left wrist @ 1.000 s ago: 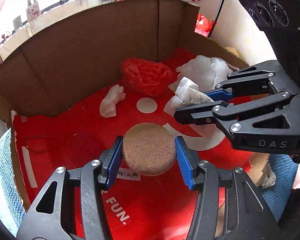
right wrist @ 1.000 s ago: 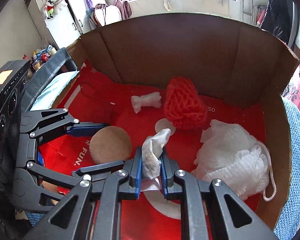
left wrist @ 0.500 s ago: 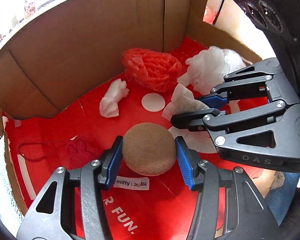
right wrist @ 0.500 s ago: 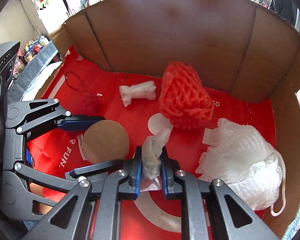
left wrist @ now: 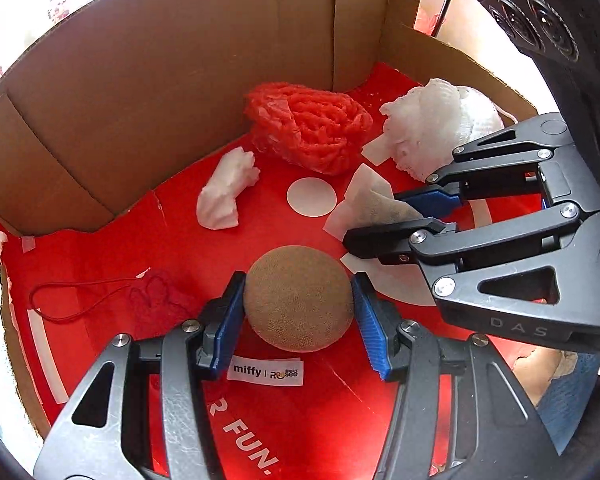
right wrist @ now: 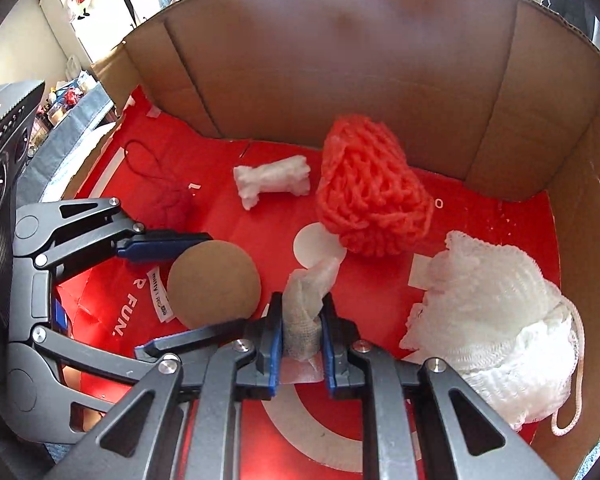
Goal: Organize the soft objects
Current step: 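Carry the sponge and pouch into the box and open both grippers, then lift both tools out of the box back over the blanket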
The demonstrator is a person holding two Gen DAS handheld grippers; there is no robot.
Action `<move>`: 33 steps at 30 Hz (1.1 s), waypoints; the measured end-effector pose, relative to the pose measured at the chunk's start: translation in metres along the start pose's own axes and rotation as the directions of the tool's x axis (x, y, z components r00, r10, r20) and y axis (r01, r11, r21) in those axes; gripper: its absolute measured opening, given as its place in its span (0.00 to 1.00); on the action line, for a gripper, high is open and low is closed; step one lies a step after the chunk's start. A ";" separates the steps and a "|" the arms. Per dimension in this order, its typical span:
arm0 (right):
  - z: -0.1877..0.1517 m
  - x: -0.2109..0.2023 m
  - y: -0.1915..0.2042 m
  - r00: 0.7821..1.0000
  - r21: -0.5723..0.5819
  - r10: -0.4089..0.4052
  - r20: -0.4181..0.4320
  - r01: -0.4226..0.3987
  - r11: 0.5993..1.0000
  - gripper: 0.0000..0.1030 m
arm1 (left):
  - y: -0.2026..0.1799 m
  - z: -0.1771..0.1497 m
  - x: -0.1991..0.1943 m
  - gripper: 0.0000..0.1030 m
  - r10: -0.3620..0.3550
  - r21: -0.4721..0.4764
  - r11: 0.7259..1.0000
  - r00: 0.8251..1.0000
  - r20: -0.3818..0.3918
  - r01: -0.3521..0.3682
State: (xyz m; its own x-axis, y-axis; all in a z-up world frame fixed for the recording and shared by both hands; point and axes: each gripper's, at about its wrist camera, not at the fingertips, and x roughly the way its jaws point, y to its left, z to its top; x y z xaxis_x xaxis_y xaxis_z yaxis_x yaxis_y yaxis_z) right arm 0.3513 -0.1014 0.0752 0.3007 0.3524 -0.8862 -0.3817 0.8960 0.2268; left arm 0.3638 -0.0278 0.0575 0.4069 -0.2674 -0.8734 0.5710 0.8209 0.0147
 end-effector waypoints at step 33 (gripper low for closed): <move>0.001 -0.006 0.004 1.000 0.003 -0.001 0.008 0.001 1.000 0.32 | -0.012 -0.004 -0.005 0.57 0.001 0.003 1.000 1.000 0.017 -0.001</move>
State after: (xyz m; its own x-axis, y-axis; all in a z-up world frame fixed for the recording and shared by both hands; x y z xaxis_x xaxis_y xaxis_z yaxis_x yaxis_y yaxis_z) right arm 0.3488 -0.0993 0.0817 0.3081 0.3536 -0.8832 -0.3784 0.8973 0.2273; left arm 0.3522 -0.0339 0.0596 0.4193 -0.2751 -0.8651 0.5729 0.8195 0.0171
